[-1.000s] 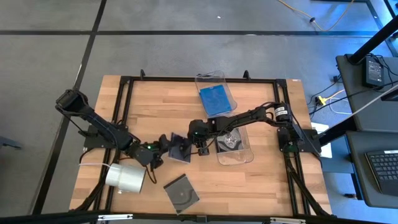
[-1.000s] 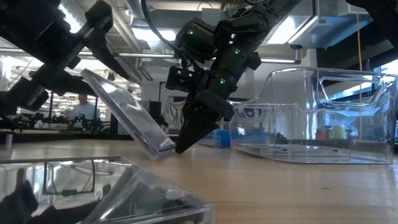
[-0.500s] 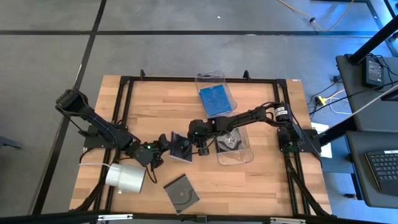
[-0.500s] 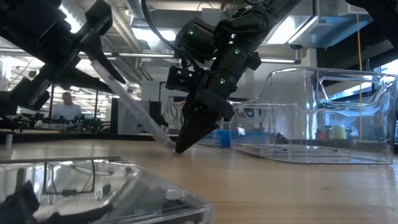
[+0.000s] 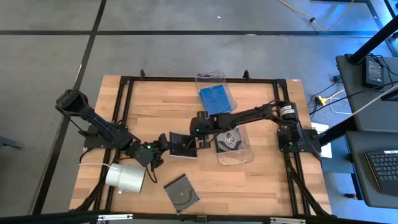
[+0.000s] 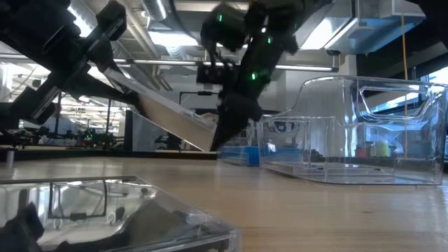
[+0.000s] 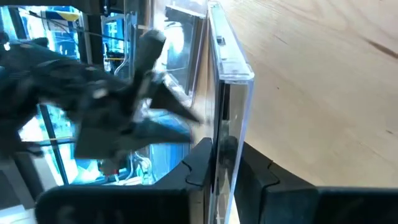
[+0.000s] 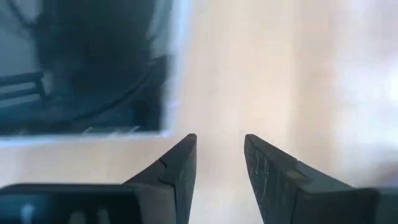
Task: Pick & place jewel cases by type
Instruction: Put the top black CD case into the bottom transparent bin
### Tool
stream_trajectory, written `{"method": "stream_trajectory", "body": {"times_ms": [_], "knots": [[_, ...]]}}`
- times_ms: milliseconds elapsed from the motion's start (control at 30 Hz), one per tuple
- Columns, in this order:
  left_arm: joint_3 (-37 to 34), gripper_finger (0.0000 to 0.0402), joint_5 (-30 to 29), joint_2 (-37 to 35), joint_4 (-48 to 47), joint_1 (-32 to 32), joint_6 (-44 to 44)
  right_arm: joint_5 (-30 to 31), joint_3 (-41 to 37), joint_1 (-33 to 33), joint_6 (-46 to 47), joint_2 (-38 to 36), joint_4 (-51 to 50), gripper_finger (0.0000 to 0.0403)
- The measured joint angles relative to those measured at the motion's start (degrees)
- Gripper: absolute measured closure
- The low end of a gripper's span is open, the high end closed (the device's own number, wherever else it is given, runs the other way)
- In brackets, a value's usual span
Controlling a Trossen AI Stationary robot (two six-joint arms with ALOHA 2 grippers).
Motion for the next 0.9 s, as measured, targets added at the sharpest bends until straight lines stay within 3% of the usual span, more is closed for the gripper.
{"method": "stream_trajectory", "body": {"times_ms": [200, 400, 467, 567, 733, 900], "knots": [[0.0, 0.0366, 0.0, 0.0, 0.0, -0.1, -2.1, 5.6, 2.4, 0.0, -0.5, -6.4, -1.9, 0.0264], [0.0, 0.0367, -4.5, 0.0, 4.5, 0.0, -2.1, 19.9, 3.5, 0.6, 4.5, -18.1, -13.0, 0.0264], [0.0, 0.0367, -8.5, 0.0, 8.1, 0.0, -1.8, 21.0, 3.5, 1.0, 7.3, -22.2, -16.1, 0.0264], [0.0, 0.0366, -9.7, 0.0, 13.9, 0.8, 2.7, 20.7, 3.0, 1.8, 10.9, -27.5, -19.3, 0.0264], [0.3, 0.0367, -2.4, 0.0, 22.9, 6.5, 8.4, 20.5, -1.2, 1.7, 15.2, -32.8, -20.0, 0.0264], [4.9, 0.0366, 7.8, 2.8, 23.1, 13.2, 12.7, 20.5, -4.3, 0.8, 17.3, -33.8, -19.9, 0.0264]]}}
